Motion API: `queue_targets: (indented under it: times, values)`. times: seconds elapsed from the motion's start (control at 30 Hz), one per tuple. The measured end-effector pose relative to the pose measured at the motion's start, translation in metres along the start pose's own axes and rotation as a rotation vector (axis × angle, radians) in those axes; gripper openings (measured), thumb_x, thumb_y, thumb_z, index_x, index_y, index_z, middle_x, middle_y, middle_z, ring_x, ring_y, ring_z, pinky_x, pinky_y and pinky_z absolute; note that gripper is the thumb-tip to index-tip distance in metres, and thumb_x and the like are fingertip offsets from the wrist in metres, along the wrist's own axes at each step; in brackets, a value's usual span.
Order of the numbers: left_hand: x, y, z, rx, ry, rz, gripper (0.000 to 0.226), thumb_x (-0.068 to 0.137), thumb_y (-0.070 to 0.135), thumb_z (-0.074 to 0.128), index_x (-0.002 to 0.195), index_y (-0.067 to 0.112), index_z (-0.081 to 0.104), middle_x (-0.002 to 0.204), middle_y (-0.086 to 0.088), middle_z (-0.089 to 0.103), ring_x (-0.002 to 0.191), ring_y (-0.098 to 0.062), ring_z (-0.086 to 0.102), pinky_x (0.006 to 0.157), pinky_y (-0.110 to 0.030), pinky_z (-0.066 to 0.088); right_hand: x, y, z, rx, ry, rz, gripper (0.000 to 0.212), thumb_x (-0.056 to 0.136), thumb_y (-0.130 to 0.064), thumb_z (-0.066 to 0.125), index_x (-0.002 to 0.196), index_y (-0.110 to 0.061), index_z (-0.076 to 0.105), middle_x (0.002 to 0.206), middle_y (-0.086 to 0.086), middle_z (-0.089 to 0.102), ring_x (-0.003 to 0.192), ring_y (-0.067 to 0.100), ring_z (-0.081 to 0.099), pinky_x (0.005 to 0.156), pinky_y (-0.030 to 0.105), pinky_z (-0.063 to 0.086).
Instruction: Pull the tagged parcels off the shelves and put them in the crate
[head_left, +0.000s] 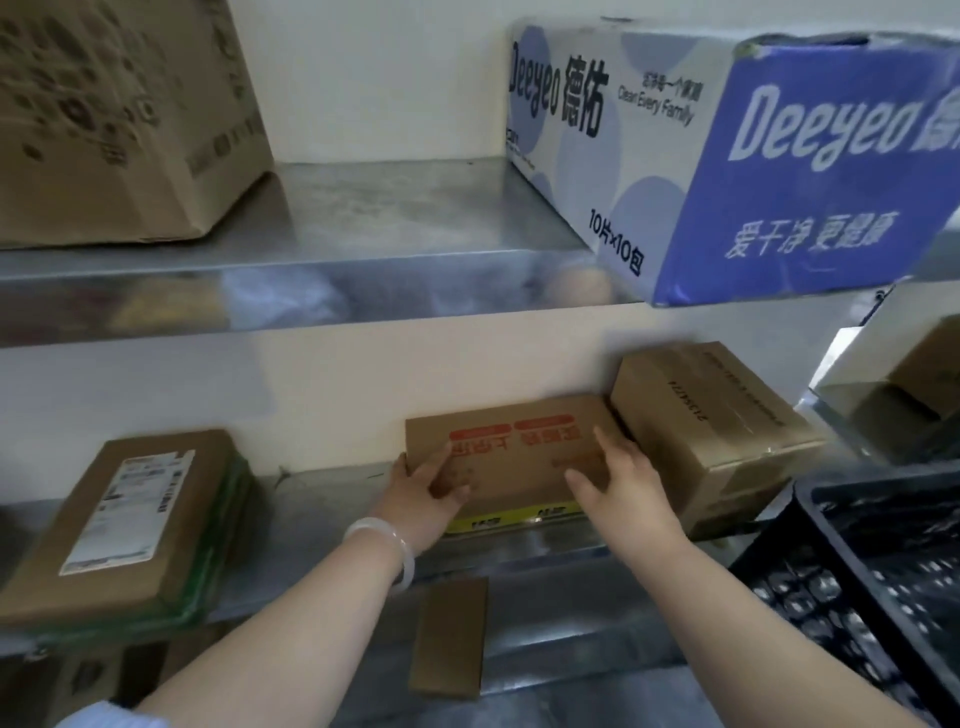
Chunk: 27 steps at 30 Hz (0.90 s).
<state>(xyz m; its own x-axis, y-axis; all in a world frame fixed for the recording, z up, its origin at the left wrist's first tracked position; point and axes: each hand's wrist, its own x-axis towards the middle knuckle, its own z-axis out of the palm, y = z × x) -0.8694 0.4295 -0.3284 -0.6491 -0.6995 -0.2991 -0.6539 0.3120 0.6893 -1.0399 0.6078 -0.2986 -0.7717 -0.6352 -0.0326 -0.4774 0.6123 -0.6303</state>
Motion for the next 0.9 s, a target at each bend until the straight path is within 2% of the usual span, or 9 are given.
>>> queue_targets:
  times: [0.23,0.3,0.4,0.5,0.6,0.67,0.73,0.83,0.9]
  values:
    - [-0.032,-0.031,-0.021,-0.122,0.096,-0.039,0.066,0.091,0.046,0.062,0.149,0.044,0.031,0.156,0.004,0.028,0.138,-0.023,0.04,0.113,-0.035,0.035,0.027,0.004,0.005,0.071,-0.079,0.09,0.078,0.09,-0.043,0.062,0.153,-0.018,0.024,0.156,0.006,0.029,0.143,0.025,0.026,0.116,0.04,0.026]
    - [-0.034,-0.031,-0.026,-0.216,0.142,-0.077,0.067,0.092,0.038,0.064,0.15,0.038,0.03,0.148,0.003,0.043,0.134,-0.024,0.046,0.111,-0.038,0.038,0.033,0.002,0.007,0.117,-0.155,0.139,0.069,0.092,-0.035,0.061,0.151,-0.018,0.029,0.151,0.007,0.037,0.138,0.026,0.036,0.11,0.036,0.031]
    - [-0.033,-0.024,-0.03,-0.333,0.188,-0.202,0.081,0.094,0.037,0.063,0.156,0.028,0.012,0.138,0.001,0.055,0.127,-0.027,0.054,0.105,-0.036,0.043,0.034,-0.001,0.015,0.181,-0.241,0.172,0.052,0.097,-0.025,0.055,0.146,-0.022,0.037,0.138,0.006,0.053,0.123,0.027,0.052,0.094,0.027,0.038]
    - [-0.033,-0.022,-0.028,-0.326,0.197,-0.236,0.055,0.092,0.034,0.065,0.141,0.022,0.042,0.135,-0.001,0.06,0.122,-0.026,0.057,0.105,-0.041,0.044,0.034,-0.004,0.017,0.255,-0.2,0.195,0.054,0.094,-0.018,0.059,0.145,-0.019,0.04,0.133,0.008,0.058,0.118,0.027,0.055,0.088,0.024,0.039]
    - [-0.04,-0.024,-0.034,-0.342,0.254,-0.169,0.059,0.089,0.029,0.07,0.141,0.025,0.042,0.13,0.004,0.061,0.119,-0.022,0.058,0.102,-0.038,0.047,0.034,-0.008,0.009,0.359,-0.169,0.198,0.068,0.09,-0.008,0.063,0.15,-0.02,0.033,0.131,0.003,0.055,0.114,0.021,0.055,0.085,0.022,0.041]
    - [-0.045,-0.026,-0.04,-0.343,0.284,-0.097,0.067,0.086,0.026,0.073,0.143,0.031,0.037,0.124,0.011,0.059,0.116,-0.017,0.057,0.102,-0.038,0.047,0.034,-0.012,0.005,0.413,-0.159,0.187,0.067,0.088,-0.002,0.061,0.147,-0.022,0.037,0.12,-0.002,0.059,0.096,0.011,0.058,0.07,0.012,0.046]
    - [-0.049,-0.029,-0.043,-0.327,0.312,-0.048,0.065,0.085,0.022,0.074,0.136,0.039,0.038,0.114,0.019,0.058,0.111,-0.012,0.056,0.1,-0.036,0.048,0.033,-0.019,0.005,0.438,-0.148,0.178,0.054,0.088,-0.004,0.061,0.136,-0.023,0.048,0.102,-0.008,0.061,0.076,0.0,0.054,0.051,0.007,0.042]
    - [-0.051,-0.03,-0.048,-0.351,0.347,-0.034,0.055,0.085,0.026,0.074,0.128,0.038,0.042,0.103,0.026,0.056,0.102,-0.009,0.057,0.09,-0.028,0.05,0.029,-0.027,0.008,0.477,-0.083,0.188,0.034,0.088,-0.016,0.065,0.119,-0.02,0.052,0.107,0.003,0.062,0.08,0.01,0.056,0.062,0.022,0.044]
    - [-0.054,-0.029,-0.051,-0.451,0.369,-0.065,0.05,0.084,0.038,0.074,0.122,0.037,0.041,0.1,0.023,0.057,0.095,-0.009,0.058,0.077,-0.023,0.049,0.025,-0.028,0.008,0.525,-0.073,0.225,0.041,0.088,-0.027,0.066,0.124,-0.016,0.049,0.114,0.007,0.059,0.096,0.021,0.057,0.078,0.034,0.051]
